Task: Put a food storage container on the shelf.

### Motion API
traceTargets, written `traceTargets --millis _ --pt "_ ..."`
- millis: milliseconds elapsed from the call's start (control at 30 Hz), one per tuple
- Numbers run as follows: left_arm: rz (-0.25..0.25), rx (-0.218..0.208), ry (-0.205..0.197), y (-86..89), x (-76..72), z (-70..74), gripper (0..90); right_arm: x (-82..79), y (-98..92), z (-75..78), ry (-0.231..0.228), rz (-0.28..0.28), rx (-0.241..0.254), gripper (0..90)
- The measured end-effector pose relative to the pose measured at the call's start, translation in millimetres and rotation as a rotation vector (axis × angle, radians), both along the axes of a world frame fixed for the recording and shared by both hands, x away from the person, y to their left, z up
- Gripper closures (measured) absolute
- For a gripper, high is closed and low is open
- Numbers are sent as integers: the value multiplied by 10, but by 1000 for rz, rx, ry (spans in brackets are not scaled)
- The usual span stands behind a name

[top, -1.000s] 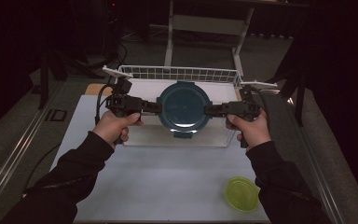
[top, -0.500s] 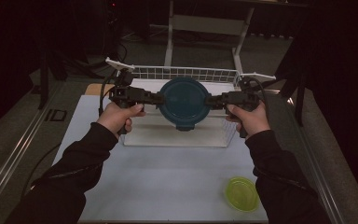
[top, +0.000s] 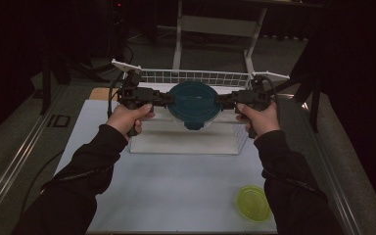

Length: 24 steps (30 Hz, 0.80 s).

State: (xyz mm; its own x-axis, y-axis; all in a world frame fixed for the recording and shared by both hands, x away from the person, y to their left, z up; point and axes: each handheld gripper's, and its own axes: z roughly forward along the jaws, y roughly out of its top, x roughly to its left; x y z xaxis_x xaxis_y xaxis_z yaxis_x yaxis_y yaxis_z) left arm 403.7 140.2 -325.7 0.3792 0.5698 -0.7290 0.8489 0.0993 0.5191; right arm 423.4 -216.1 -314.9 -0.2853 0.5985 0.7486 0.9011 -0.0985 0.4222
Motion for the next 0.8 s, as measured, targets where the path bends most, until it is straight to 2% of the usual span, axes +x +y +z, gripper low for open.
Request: traceTargets --millis 100,200,300,333,467,533,700,800 --pt "27 28 -28 24 -17 14 447 -20 16 41 -30 -3 -34 501" --pt "50 23 -47 95 -54 46 411 -61 -14 108 -72 -10 -48 493" --pt "58 28 -92 152 -144 103 402 -134 -37 199 -128 -25 -84 481" --pt "52 32 -106 160 -171 114 386 -165 -41 225 -136 -17 -77 477" --pt "20 35 -172 179 -327 140 347 -263 -41 280 -180 -11 -106 467" --pt "11 37 -191 176 -395 130 346 -307 -67 293 -194 -20 -84 474" --pt "-40 39 -270 156 -590 78 274 -450 -50 329 -234 17 -78 476" --pt "-63 46 -300 147 -705 39 257 -557 -9 339 -257 47 -64 478"
